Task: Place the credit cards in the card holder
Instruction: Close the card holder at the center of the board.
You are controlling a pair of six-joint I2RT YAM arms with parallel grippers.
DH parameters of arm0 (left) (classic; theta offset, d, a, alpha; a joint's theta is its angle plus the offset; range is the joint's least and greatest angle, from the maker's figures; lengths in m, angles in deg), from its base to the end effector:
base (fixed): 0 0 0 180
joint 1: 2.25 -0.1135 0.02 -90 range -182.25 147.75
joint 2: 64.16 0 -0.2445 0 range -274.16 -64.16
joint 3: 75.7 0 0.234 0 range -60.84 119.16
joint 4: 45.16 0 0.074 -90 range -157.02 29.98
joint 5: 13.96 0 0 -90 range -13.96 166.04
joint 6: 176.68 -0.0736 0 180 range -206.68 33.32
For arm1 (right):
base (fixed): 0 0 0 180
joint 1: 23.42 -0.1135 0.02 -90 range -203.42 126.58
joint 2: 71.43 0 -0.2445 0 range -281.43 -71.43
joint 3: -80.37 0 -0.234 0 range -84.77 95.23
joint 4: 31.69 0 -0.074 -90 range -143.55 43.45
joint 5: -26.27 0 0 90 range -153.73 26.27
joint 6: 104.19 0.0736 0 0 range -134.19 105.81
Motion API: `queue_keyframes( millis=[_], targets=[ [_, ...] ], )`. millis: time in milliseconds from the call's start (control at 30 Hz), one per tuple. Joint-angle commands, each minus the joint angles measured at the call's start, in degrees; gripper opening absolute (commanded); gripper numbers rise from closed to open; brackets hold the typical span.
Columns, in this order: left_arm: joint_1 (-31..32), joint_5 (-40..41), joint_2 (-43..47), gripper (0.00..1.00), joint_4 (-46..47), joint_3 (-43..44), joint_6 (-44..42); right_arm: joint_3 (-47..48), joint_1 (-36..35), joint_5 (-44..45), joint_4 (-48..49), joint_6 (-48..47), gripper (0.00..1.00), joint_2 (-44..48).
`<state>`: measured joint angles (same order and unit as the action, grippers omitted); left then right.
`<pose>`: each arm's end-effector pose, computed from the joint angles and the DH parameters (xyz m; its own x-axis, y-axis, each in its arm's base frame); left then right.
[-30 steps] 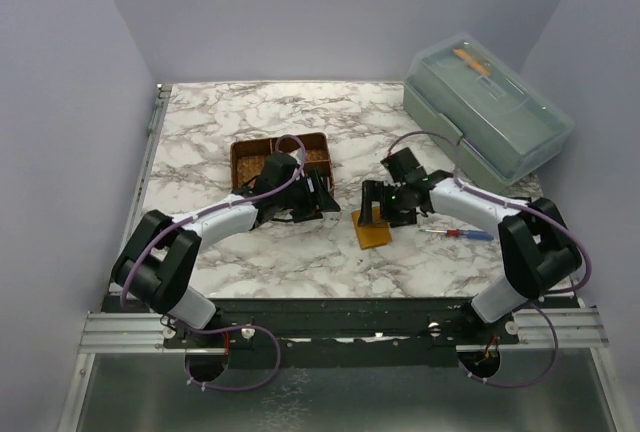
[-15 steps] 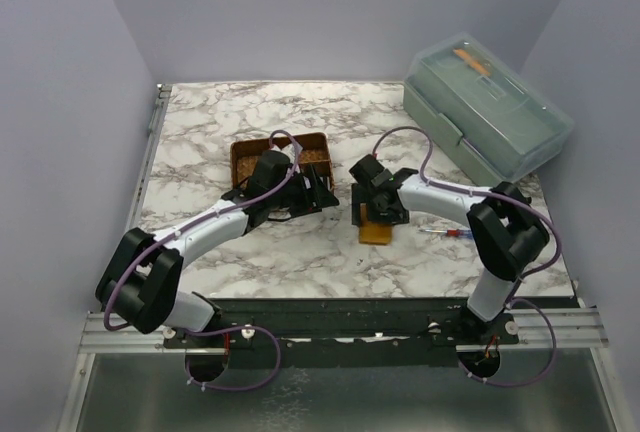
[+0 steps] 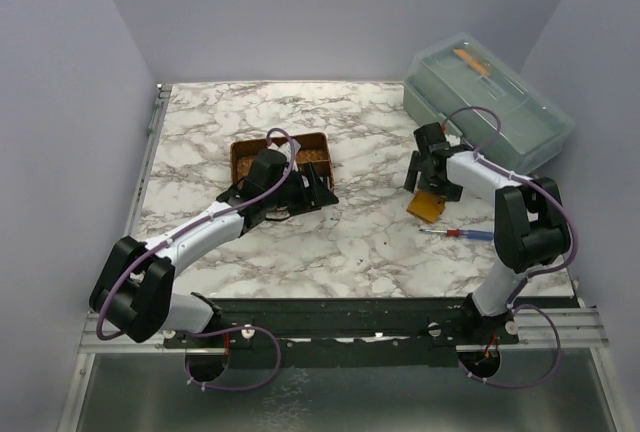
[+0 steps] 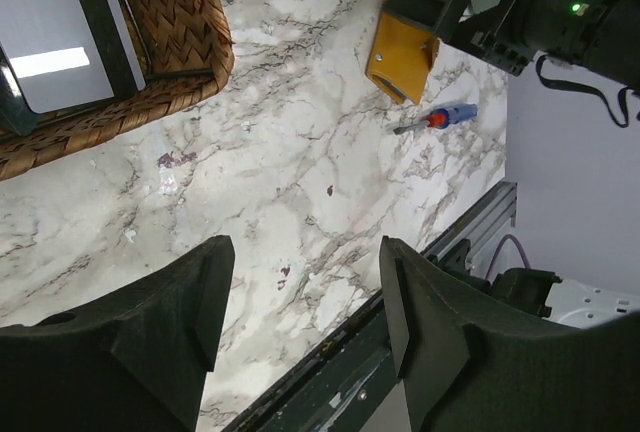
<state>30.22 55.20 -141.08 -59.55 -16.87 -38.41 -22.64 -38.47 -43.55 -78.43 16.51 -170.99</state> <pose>0.2454 -0.1872 0.2023 -0.8650 -0.2763 -0.4189 0.1644 0.6327 -0.7567 0.3226 0.0605 0.1309 -0.8411 0.2701 -0.4686 0.3529 0.9306 -0.0971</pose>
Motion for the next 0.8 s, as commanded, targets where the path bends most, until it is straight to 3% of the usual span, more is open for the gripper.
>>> queue_keyframes(
  millis=[0, 300, 400, 600, 767],
  targets=[
    [-0.03, -0.9, 2.71, 0.68, -4.52, 3.66, -2.84, 5.87, -0.77, 1.91, -4.91, -2.19, 1.0, 4.85],
    [-0.21, 4.48, 11.97, 0.85, -11.78, 21.66, -10.82, 22.0, -0.77, -10.64, -10.15, -12.89, 1.0, 31.45],
    [-0.21, 8.56, 14.47, 0.98, -11.81, 27.13, -13.84, 26.81, -0.77, -13.16, -8.55, -15.19, 1.0, 38.56],
    [-0.23, 16.07, 17.43, 0.99, -11.28, 34.89, -20.83, 32.92, -0.77, -11.8, -5.19, -18.63, 1.0, 46.49],
    [-0.21, 19.61, 20.37, 0.99, -8.32, 35.33, -25.3, 33.66, -0.77, -9.11, -3.2, -21.26, 1.0, 48.93]
  ],
)
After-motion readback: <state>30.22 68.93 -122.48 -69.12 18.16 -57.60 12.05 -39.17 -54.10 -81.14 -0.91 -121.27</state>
